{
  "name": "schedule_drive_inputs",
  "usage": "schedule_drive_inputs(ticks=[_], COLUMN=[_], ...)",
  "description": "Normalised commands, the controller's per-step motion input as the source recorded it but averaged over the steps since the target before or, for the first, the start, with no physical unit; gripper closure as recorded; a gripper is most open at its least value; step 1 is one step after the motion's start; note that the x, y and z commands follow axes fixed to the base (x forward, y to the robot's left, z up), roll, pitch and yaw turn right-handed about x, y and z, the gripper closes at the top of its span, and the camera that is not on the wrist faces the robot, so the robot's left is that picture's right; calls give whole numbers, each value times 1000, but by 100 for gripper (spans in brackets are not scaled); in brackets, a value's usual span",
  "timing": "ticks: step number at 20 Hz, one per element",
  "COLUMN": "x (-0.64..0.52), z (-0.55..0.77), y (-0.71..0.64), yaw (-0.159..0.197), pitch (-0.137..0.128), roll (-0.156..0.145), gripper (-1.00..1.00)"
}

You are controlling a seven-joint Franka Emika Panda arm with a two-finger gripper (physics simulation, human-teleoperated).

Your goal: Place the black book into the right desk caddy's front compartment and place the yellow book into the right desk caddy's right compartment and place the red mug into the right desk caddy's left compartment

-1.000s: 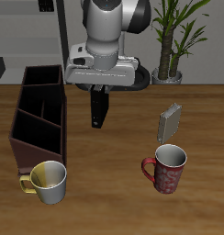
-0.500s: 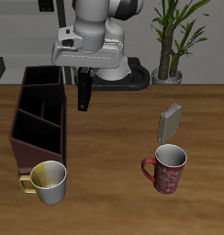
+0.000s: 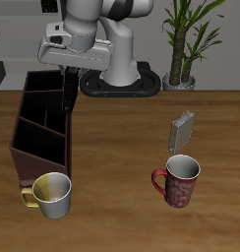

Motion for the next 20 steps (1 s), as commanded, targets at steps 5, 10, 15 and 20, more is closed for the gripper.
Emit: schedule_drive_inputs(ticks=[5, 10, 15, 20], x=[-60, -26, 40, -28], z=[-45, -109, 8, -110], y=[-149, -145, -259, -63], yaw=[-21, 18, 12, 47], pitch=[14, 5, -2, 6], roll=[-12, -23, -37, -6], gripper=[100, 100, 100, 100])
